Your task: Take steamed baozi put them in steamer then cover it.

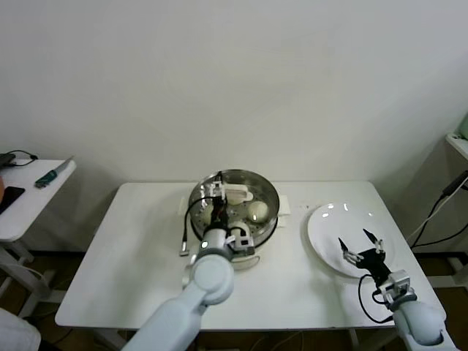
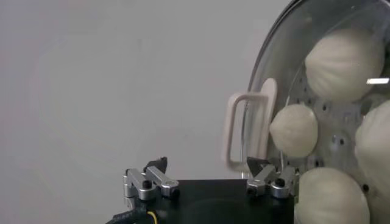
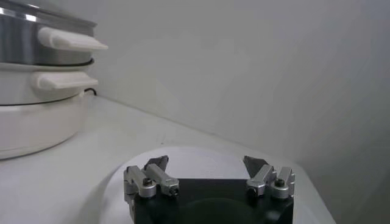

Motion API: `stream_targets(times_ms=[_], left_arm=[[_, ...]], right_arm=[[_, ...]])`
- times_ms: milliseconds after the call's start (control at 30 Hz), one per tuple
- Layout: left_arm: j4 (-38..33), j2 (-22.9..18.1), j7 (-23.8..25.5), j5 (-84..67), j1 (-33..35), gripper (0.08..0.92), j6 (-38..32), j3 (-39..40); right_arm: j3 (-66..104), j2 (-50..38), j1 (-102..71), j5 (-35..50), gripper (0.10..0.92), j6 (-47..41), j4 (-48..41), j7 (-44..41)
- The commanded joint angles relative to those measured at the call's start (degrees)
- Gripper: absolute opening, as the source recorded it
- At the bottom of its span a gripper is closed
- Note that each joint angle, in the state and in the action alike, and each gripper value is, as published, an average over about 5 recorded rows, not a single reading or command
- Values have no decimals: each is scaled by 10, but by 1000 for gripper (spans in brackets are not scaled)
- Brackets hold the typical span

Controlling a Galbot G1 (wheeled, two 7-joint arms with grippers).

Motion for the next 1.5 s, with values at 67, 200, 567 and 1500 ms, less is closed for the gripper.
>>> stream_targets(times_ms=[67,200,567,1500], left_arm=[[-157,68,-52,-107,105,822,24,-55],[-187,93,-110,-231,144,823,1,-119],[-214,80,-223,-610,299,823,-243,-358],[-35,-15,-222,-817,317,823,-439,-393]], right_arm=[[-2,-3,3,-3,823,-49,22,2],[1,-4,-4,13,823,-49,39,4],[13,8,-37,34,823,-36,81,4],[34,28,-74,64,823,32,86,-18]])
